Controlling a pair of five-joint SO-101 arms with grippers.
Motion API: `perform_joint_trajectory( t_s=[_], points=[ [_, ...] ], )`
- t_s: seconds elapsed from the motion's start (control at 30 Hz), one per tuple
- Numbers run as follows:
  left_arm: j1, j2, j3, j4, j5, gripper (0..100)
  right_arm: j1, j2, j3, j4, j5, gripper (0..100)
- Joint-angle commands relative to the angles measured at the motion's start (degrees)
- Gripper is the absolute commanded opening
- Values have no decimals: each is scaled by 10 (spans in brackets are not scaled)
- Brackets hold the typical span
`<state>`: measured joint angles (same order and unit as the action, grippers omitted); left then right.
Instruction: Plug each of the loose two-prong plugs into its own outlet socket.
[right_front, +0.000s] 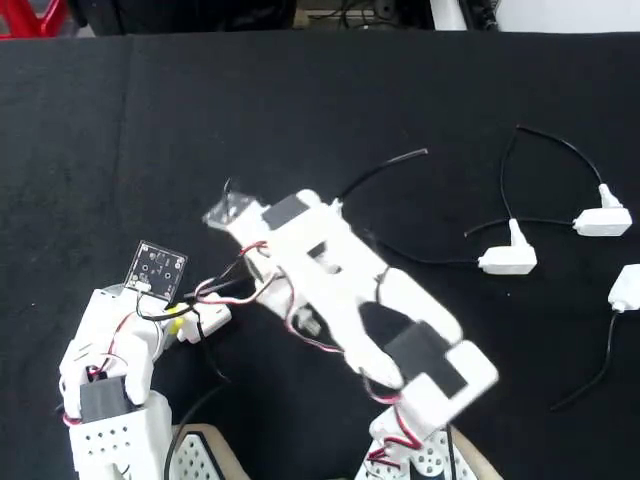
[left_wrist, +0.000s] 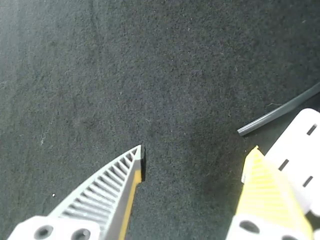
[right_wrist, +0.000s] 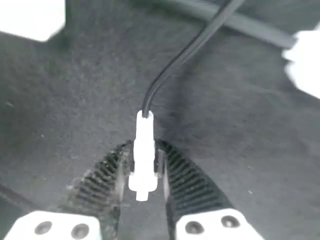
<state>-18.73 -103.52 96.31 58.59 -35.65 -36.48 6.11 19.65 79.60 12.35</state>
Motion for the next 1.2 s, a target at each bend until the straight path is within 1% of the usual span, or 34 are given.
perform_joint_trajectory(
  t_s=[0.0,0.1,0.23,0.3,0.4,0.5,0.63,0.77,0.8,0.87,1.0,1.17],
  points=[
    [2,-3,11,7,-4,317,10,-107,17,-3,-9,12],
    [2,-3,11,6,-4,317,10,-182,40,-15,-30,12],
    [3,-3,11,4,-3,317,7,-284,80,-77,-73,12],
    [5,-3,11,3,-3,317,-15,-340,120,-122,-79,12],
    [7,-4,8,3,5,317,-70,-428,209,-201,-76,12],
    [3,-4,-12,-15,77,317,-117,-519,299,-265,-76,12],
    [7,-4,-50,-31,195,317,-142,-624,392,-330,-77,12],
    [7,-8,-102,-25,270,317,-165,-689,454,-367,-76,12],
    [14,-8,-113,-20,284,317,-165,-698,464,-376,-77,12],
    [52,-8,-135,8,297,317,-164,-707,480,-396,-76,12],
    [169,-9,-169,84,295,317,-163,-709,496,-418,-76,12],
    [211,-9,-226,121,299,317,-163,-710,499,-418,-76,12]
  ],
)
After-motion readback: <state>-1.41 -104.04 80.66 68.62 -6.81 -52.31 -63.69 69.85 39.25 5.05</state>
